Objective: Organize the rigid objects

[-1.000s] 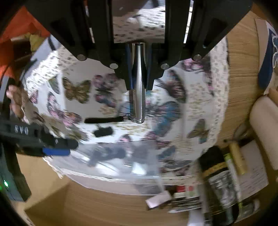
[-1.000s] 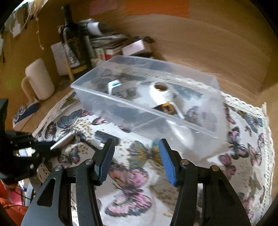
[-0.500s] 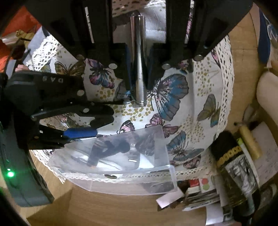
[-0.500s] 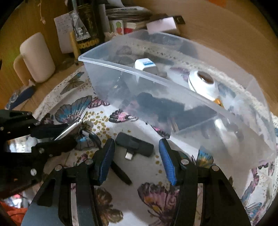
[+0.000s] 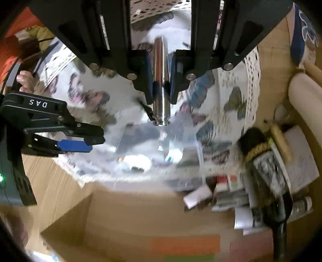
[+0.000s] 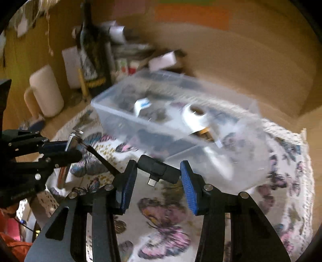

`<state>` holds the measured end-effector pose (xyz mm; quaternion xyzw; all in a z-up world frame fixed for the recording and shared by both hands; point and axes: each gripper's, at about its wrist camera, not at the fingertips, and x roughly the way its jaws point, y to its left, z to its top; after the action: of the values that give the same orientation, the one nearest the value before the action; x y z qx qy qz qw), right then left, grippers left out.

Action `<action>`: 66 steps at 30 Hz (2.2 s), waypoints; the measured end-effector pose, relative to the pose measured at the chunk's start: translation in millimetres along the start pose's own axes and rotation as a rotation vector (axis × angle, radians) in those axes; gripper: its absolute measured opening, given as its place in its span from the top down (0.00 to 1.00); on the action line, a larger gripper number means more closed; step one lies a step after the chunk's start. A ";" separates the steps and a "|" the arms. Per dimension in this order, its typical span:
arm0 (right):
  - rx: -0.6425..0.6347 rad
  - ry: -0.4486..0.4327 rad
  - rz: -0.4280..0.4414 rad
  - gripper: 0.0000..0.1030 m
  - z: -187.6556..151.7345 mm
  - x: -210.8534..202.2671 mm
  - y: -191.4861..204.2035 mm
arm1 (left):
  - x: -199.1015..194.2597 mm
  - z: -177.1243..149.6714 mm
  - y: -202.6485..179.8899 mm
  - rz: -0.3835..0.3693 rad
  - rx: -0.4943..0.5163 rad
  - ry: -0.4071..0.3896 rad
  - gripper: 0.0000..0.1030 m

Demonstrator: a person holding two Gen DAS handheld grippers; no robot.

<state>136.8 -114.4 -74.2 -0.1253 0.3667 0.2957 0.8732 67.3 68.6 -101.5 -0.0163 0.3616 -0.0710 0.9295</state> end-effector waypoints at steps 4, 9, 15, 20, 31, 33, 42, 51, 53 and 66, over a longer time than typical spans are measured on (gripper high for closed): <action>0.025 -0.067 -0.032 0.60 8.2 -23.8 -14.2 | -12.8 21.8 -5.0 -0.011 -0.001 -0.077 0.86; 0.050 -0.145 -0.066 0.60 23.8 -42.7 -29.1 | -28.8 51.4 -9.2 -0.021 -0.005 -0.170 0.86; 0.071 -0.203 -0.088 0.60 38.0 -51.2 -44.6 | -27.7 82.3 -3.1 -0.033 -0.038 -0.213 0.86; 0.078 -0.187 -0.091 0.60 45.8 -36.8 -55.7 | -2.6 98.9 4.3 -0.014 -0.062 -0.190 0.86; 0.084 -0.032 -0.065 0.60 46.5 30.3 -61.8 | 68.6 104.9 -2.0 -0.005 -0.026 -0.017 0.86; 0.107 -0.006 -0.065 0.60 44.0 41.7 -65.0 | 76.2 106.5 -5.7 -0.005 -0.020 -0.002 0.86; 0.109 0.018 -0.049 0.58 40.7 45.5 -66.0 | 85.7 110.7 -9.5 -0.033 -0.045 0.020 0.80; 0.109 -0.046 -0.048 0.58 44.2 19.3 -62.3 | 55.8 107.0 -15.0 -0.018 -0.044 -0.046 0.79; 0.102 -0.069 -0.054 0.58 45.4 9.8 -59.4 | 45.7 106.2 -17.4 -0.014 -0.041 -0.073 0.78; 0.095 -0.313 -0.087 0.42 35.9 -88.5 -35.3 | -44.1 84.3 -48.3 0.036 -0.023 -0.318 0.36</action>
<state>129.4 -164.4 14.1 -0.0521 0.2337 0.2559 0.9366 86.2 25.4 -5.9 -0.0315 0.2111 -0.0468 0.9758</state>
